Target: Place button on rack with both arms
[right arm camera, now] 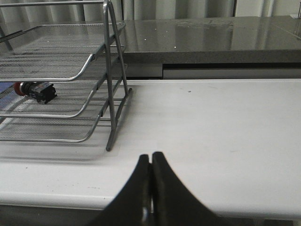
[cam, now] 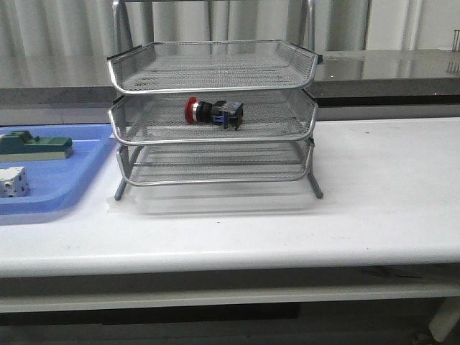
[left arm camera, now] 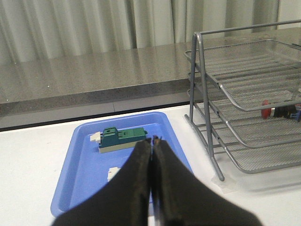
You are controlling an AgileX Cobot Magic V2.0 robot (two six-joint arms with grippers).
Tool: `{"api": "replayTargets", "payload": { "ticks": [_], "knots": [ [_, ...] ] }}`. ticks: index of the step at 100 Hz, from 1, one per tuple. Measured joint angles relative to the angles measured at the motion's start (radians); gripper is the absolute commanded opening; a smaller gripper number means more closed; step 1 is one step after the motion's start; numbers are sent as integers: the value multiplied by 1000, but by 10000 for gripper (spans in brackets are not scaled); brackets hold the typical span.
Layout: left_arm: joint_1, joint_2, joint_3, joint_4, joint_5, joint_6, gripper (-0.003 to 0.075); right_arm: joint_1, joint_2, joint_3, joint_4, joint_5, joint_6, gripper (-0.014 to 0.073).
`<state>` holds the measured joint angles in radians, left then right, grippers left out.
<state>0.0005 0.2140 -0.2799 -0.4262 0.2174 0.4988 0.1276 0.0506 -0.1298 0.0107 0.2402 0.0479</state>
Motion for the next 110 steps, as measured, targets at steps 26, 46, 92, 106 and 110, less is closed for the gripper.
{"api": "replayTargets", "payload": {
  "ticks": [26,46,92,106,110],
  "knots": [
    [0,0,0,0,0,0,-21,-4,-61,105,-11,-33,10,-57],
    [0,0,0,0,0,0,-21,-4,-61,154,-11,-84,10,-57],
    [0,0,0,0,0,0,-21,-4,-61,157,-11,-96,12,-57],
    [0,0,0,0,0,0,-21,-4,-61,157,-11,-96,12,-57],
    [0,0,0,0,0,0,-21,-4,-61,157,-11,-96,12,-57]
  ]
}}
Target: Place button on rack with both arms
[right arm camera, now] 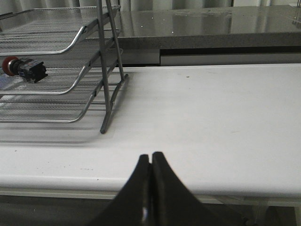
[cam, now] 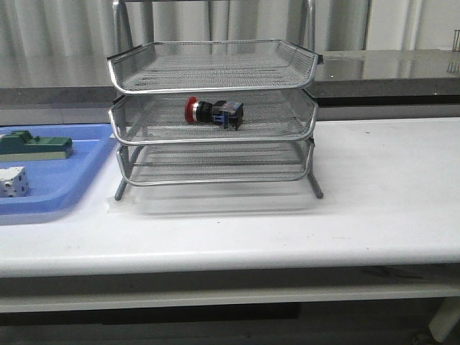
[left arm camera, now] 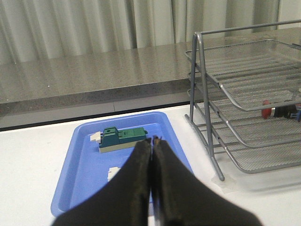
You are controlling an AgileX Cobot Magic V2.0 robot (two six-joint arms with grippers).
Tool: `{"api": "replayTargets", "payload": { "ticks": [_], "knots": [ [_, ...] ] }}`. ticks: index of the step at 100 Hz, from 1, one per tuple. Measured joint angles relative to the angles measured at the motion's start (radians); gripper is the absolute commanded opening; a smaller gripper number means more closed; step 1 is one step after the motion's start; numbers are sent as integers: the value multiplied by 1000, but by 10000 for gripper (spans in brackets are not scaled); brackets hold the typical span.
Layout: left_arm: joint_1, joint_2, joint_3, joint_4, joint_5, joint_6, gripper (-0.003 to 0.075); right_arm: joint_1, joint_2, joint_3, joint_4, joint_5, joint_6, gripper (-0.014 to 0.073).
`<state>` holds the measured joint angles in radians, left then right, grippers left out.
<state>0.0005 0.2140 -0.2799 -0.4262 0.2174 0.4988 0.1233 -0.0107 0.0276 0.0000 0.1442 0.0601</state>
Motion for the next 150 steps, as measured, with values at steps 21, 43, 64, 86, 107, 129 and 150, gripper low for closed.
{"api": "replayTargets", "payload": {
  "ticks": [21,43,64,86,107,129,150],
  "knots": [
    [0,0,0,0,0,0,-21,0,0,0,-5,0,0,-57],
    [0,0,0,0,0,0,-21,0,0,0,-5,0,0,-57],
    [0,0,0,0,0,0,-21,0,0,0,-5,0,0,-57],
    [0,0,0,27,0,0,-21,0,0,0,-5,0,0,-57],
    [0,-38,45,202,-1,-180,-21,0,0,0,-5,0,0,-57],
    [0,-149,140,311,-14,-323,-21,0,0,0,-5,0,0,-57],
    [0,-218,230,364,-31,-397,-21,0,0,0,-5,-1,0,-57]
  ]
}}
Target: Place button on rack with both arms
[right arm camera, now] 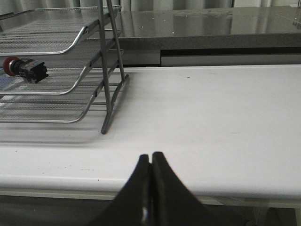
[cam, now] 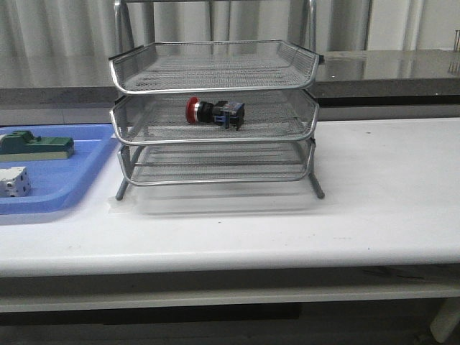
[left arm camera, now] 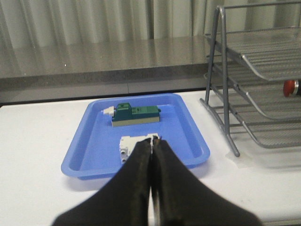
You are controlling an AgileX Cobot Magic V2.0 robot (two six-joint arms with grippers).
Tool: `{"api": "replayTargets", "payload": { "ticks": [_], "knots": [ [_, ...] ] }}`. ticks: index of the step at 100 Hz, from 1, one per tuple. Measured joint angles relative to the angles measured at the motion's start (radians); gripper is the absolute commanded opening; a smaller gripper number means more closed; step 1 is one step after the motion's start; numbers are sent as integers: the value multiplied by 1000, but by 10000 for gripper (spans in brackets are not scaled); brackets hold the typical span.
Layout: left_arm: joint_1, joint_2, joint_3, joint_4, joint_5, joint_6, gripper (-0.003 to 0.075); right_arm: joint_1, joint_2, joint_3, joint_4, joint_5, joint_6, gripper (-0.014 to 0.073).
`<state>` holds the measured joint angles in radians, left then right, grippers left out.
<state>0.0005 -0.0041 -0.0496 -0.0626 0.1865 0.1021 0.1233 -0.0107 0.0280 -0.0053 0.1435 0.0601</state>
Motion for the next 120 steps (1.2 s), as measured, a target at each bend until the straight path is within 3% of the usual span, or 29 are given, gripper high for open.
{"api": "replayTargets", "payload": {
  "ticks": [32,53,120],
  "knots": [
    [0,0,47,106,-81,-142,-21,0,0,0,0,-2,0,-57],
    [0,0,47,115,-142,-147,-21,0,0,0,0,-2,0,-57],
    [0,0,47,117,-148,-148,-21,0,0,0,0,-2,0,-57]
  ]
}}
